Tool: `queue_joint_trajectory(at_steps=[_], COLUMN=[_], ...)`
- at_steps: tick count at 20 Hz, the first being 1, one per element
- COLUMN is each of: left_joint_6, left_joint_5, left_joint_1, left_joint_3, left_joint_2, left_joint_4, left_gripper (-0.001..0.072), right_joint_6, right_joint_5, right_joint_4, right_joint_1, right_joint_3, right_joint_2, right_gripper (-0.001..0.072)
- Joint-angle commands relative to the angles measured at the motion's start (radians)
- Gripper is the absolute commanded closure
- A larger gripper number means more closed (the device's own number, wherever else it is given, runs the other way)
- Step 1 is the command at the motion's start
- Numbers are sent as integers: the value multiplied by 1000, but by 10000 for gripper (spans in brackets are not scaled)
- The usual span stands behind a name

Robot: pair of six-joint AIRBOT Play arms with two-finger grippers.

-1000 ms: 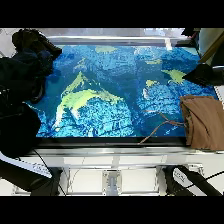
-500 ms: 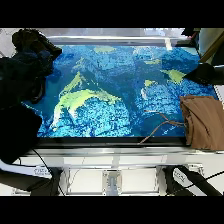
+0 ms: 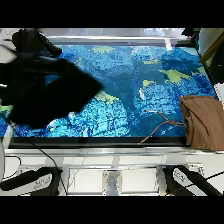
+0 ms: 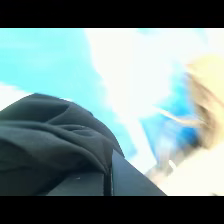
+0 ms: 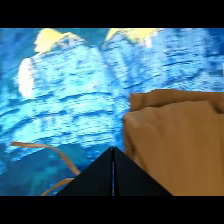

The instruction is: Fold the clothes and pants, and hang the long-sleeved shirts on hangers.

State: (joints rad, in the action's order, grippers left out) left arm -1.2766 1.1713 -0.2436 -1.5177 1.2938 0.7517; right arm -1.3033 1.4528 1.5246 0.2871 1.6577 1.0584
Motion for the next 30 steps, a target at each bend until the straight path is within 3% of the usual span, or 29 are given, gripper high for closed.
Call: queue_joint_trajectory(at_steps=[1,5,6,7,8,11,13,16,17,18,20,22,25,30], left_joint_6=[6,6,6,6,2,-3,-44,-135,-138,-137,-137,-126,-28,55], left_joint_5=[-217,-481,-524,-565,-592,-495,-339,-257,-267,-270,-301,-332,-357,-396], left_joint_1=[-417,-683,-692,-673,-621,-333,-69,217,264,286,293,275,249,195], left_joint_3=[8,8,8,8,7,-2,-1,16,30,32,32,31,29,28], left_joint_2=[95,317,354,369,366,285,224,225,243,271,351,439,545,634], left_joint_4=[-38,-72,-72,-68,-61,-48,-45,-45,-46,-46,-51,-106,-190,-204], left_gripper=[691,689,550,116,2,-1,8,19,73,109,108,106,105,106], right_joint_6=[16,26,26,26,26,26,12,9,21,56,121,120,120,119], right_joint_5=[-66,-84,-83,-83,-82,-90,-87,-25,-32,-42,-55,-68,-80,-111], right_joint_4=[106,102,100,95,95,77,31,-247,-370,-498,-614,-596,-588,-586], right_joint_1=[0,0,0,0,0,34,114,278,318,346,345,317,298,298], right_joint_3=[7,6,6,4,-2,-46,-100,-250,-315,-388,-510,-610,-665,-662], right_joint_2=[21,76,93,109,125,153,161,154,145,132,100,68,40,3], right_gripper=[701,681,643,593,582,554,447,445,444,444,444,444,444,444])
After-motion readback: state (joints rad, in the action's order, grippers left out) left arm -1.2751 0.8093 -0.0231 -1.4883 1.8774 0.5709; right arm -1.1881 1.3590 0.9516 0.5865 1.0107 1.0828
